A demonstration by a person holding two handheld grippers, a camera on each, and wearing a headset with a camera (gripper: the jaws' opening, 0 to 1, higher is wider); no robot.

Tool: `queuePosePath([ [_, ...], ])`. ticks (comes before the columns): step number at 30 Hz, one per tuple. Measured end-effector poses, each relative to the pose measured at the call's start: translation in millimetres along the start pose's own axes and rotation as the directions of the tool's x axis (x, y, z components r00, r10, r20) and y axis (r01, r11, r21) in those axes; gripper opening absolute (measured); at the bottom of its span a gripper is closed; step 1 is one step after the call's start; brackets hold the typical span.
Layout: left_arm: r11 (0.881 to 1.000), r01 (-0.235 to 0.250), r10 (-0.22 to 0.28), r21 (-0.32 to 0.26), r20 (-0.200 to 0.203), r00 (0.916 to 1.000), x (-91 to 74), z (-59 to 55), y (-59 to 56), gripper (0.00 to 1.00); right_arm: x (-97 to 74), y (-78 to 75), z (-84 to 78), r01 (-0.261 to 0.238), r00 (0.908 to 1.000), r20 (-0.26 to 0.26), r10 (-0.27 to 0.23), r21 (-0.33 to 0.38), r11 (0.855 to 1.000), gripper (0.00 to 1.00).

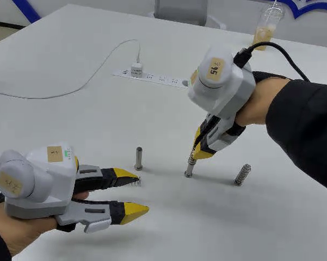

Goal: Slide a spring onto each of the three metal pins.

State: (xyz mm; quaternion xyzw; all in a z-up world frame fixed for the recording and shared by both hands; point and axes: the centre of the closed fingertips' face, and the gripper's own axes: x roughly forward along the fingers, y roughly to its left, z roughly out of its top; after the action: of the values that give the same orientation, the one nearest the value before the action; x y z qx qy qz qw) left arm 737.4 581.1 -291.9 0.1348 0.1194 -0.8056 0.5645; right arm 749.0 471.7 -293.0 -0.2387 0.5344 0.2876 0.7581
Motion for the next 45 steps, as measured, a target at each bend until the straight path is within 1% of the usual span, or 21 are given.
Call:
queuePosePath([
  [11,1.000,-0.008,0.008,-0.009,0.002,1.0000,-1.6,-1.9,2.8,0.36,21.1,0.5,-9.3,0.001,0.9993,-0.037,0.000,0.019,1.000,0.12],
  [19,1.000,-0.012,0.012,-0.011,0.003,0.9999,-2.0,-2.3,4.1,0.36,28.3,1.3,-13.3,0.005,0.9989,-0.047,-0.004,0.026,1.000,0.12],
  [25,1.000,-0.018,0.018,-0.013,0.006,0.9998,-3.4,-2.1,5.8,0.36,28.8,1.1,-11.4,0.006,0.9994,-0.035,-0.005,0.028,1.000,0.13],
  [31,0.999,-0.028,0.028,-0.016,0.007,0.9996,-6.1,-1.9,7.5,0.36,25.1,0.0,-9.4,0.014,0.9997,-0.019,-0.014,0.024,1.000,0.17],
  [35,0.999,-0.035,0.035,-0.018,0.006,0.9994,-8.0,-2.2,9.5,0.36,18.1,-0.9,-3.0,0.036,0.9994,0.003,-0.036,0.010,0.999,0.19],
  [40,0.999,-0.043,0.043,-0.018,0.005,0.9991,-9.6,-2.1,11.7,0.36,9.7,2.1,12.9,0.063,0.9972,0.042,-0.062,-0.020,0.998,0.20],
  [43,0.999,-0.046,0.046,-0.019,0.004,0.9989,-10.0,-2.6,12.7,0.36,10.1,8.4,24.0,0.056,0.9962,0.068,-0.054,-0.028,0.998,0.19],
  [45,0.999,-0.049,0.049,-0.021,0.003,0.9988,-10.5,-3.1,13.1,0.36,13.6,12.6,31.7,0.043,0.9951,0.090,-0.041,-0.023,0.999,0.19],
])
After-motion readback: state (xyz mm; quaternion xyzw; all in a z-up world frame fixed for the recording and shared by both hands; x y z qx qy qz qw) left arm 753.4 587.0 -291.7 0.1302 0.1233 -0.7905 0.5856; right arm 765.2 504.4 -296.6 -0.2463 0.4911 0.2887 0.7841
